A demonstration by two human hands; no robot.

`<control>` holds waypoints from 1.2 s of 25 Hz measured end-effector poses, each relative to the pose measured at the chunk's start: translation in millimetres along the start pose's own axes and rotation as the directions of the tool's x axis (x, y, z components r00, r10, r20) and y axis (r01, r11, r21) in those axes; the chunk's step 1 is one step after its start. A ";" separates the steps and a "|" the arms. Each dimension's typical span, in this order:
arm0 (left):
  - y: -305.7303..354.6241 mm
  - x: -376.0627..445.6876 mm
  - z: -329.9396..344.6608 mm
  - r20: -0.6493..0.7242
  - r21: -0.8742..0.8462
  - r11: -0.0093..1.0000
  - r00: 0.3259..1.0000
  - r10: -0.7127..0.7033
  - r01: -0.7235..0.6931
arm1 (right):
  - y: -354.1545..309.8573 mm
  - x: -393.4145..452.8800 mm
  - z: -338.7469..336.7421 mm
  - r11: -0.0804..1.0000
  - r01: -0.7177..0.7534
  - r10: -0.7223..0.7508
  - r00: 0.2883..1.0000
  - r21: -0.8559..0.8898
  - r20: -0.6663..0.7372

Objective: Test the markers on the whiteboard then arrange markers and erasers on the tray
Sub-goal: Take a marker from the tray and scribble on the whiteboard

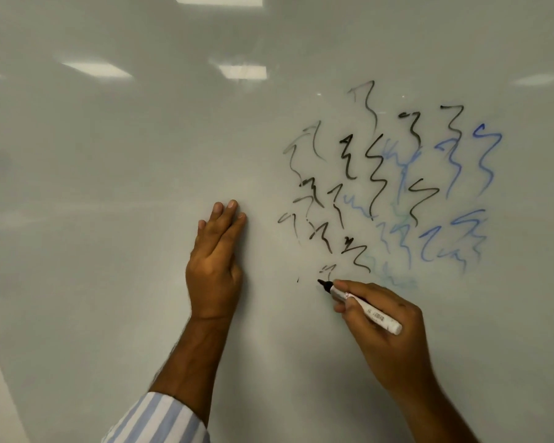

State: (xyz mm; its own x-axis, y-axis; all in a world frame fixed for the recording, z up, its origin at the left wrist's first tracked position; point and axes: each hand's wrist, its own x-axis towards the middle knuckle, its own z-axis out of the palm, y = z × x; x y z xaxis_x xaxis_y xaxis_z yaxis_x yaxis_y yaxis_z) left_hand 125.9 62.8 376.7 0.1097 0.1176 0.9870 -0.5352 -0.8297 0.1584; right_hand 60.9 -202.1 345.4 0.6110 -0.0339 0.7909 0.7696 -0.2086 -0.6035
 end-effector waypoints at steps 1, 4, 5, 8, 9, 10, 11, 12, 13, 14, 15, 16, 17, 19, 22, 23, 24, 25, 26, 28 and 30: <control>5.0 0.1 -1.7 -0.028 -0.032 0.999 0.999 -0.024 0.023 | -0.9 -1.7 0.0 0.995 -0.065 0.065 0.998 0.076 0.006; 32.4 -7.0 -8.9 0.030 -0.194 0.972 0.992 -0.125 0.129 | -4.8 -6.5 -3.3 0.955 -0.192 0.191 0.981 0.227 0.024; 44.1 -12.8 -11.0 0.098 -0.258 0.945 0.979 -0.180 0.199 | -6.0 -9.6 -3.6 0.942 -0.218 0.218 0.976 0.256 0.029; 70.1 -36.1 -10.0 0.265 -0.364 0.827 0.899 -0.349 0.428 | -5.9 -16.5 -6.4 0.971 -0.162 0.167 0.986 0.174 -0.018; 75.0 -44.5 -8.4 0.306 -0.363 0.794 0.867 -0.394 0.489 | 1.1 -18.3 -9.2 0.998 -0.070 0.070 0.995 0.002 -0.068; 78.6 -52.6 -6.9 0.345 -0.351 0.767 0.836 -0.428 0.537 | 10.1 -19.5 -12.6 0.977 0.032 -0.053 0.994 -0.210 -0.091; 80.8 -60.3 -5.8 0.384 -0.340 0.739 0.803 -0.455 0.581 | 18.9 -19.8 -15.3 0.916 0.106 -0.149 0.985 -0.387 -0.085; 82.2 -67.4 -4.3 0.423 -0.341 0.703 0.769 -0.479 0.624 | 27.5 -20.5 -17.2 0.860 0.137 -0.193 0.979 -0.491 -0.066; 83.4 -74.7 -3.2 0.459 -0.352 0.657 0.735 -0.500 0.667 | 33.6 -22.5 -17.8 0.833 0.141 -0.194 0.980 -0.534 -0.044; 85.4 -81.6 -2.1 0.490 -0.365 0.608 0.701 -0.518 0.705 | 38.6 -26.0 -18.1 0.826 0.145 -0.184 0.983 -0.545 -0.018; 88.2 -86.9 -0.9 0.519 -0.374 0.562 0.669 -0.532 0.737 | 41.9 -30.1 -18.3 0.822 0.158 -0.184 0.983 -0.547 0.006; 91.4 -90.4 1.2 0.547 -0.377 0.515 0.634 -0.547 0.770 | 45.0 -33.7 -18.9 0.819 0.165 -0.182 0.983 -0.549 0.024; 94.6 -93.8 3.5 0.573 -0.371 0.466 0.593 -0.565 0.803 | 48.5 -35.9 -21.5 0.821 0.163 -0.175 0.984 -0.546 0.032; 102.7 -102.8 5.7 0.618 -0.346 0.386 0.518 -0.592 0.855 | 51.1 -41.4 -27.8 0.844 0.120 -0.130 0.991 -0.523 0.018; 115.8 -111.7 7.0 0.654 -0.343 0.263 0.431 -0.622 0.902 | 49.3 -52.3 -34.0 0.935 -0.074 0.062 0.997 -0.348 -0.047; 119.8 -113.1 7.0 0.665 -0.349 0.211 0.400 -0.631 0.913 | 45.7 -58.2 -36.5 0.955 -0.168 0.158 0.985 -0.246 -0.063; 123.4 -114.4 7.5 0.679 -0.354 0.164 0.374 -0.632 0.921 | 41.3 -65.4 -39.2 0.957 -0.244 0.238 0.970 -0.156 -0.058; 127.3 -116.8 8.5 0.697 -0.351 0.130 0.352 -0.624 0.927 | 36.9 -73.8 -43.0 0.954 -0.287 0.285 0.958 -0.086 -0.035; 131.4 -119.4 9.2 0.716 -0.340 0.112 0.335 -0.612 0.934 | 33.1 -81.8 -46.6 0.950 -0.310 0.310 0.951 -0.033 -0.009; 140.2 -126.6 10.7 0.757 -0.321 0.097 0.317 -0.572 0.942 | 29.2 -94.6 -53.9 0.946 -0.324 0.323 0.946 0.029 0.021; 149.9 -134.3 13.1 0.800 -0.299 0.073 0.292 -0.524 0.951 | 30.0 -104.3 -61.1 0.944 -0.327 0.326 0.945 0.039 0.025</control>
State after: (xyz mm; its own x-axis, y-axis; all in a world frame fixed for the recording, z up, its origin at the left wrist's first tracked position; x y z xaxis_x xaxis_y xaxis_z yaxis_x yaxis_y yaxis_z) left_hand 41.9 -84.6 267.6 0.9827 0.0327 0.1825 -0.1852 0.2151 0.9589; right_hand 9.0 -264.5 251.0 0.8330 -0.0759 0.5481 0.5342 -0.1482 -0.8323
